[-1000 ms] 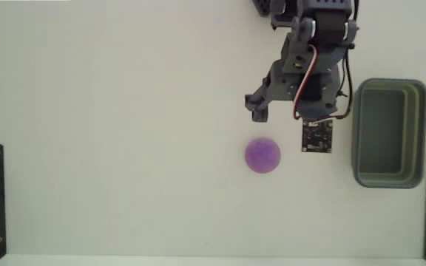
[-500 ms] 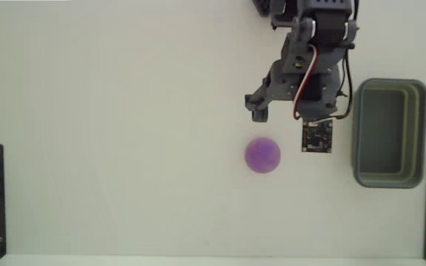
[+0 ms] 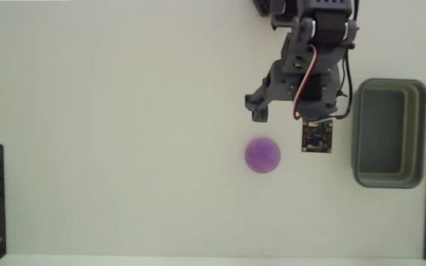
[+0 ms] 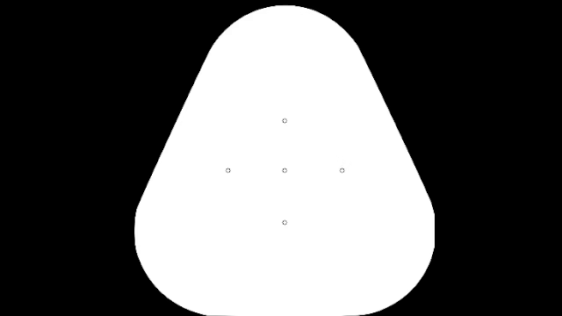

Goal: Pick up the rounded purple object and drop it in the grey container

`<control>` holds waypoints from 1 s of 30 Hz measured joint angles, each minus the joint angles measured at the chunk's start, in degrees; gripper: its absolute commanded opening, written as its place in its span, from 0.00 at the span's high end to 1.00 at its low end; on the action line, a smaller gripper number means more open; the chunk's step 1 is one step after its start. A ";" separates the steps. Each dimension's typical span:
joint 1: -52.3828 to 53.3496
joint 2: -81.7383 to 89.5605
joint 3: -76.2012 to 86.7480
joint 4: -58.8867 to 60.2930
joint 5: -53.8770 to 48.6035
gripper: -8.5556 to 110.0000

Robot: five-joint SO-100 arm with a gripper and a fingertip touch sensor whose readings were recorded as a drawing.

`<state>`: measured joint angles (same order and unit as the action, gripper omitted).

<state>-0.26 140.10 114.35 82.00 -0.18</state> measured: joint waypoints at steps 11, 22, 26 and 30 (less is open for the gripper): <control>2.11 0.00 0.00 0.00 0.09 0.00; 2.64 0.00 0.00 0.00 0.00 0.00; 3.34 0.00 0.00 0.00 0.00 0.00; 2.90 0.00 0.00 0.00 0.00 0.00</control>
<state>2.64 140.10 114.35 82.00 -0.18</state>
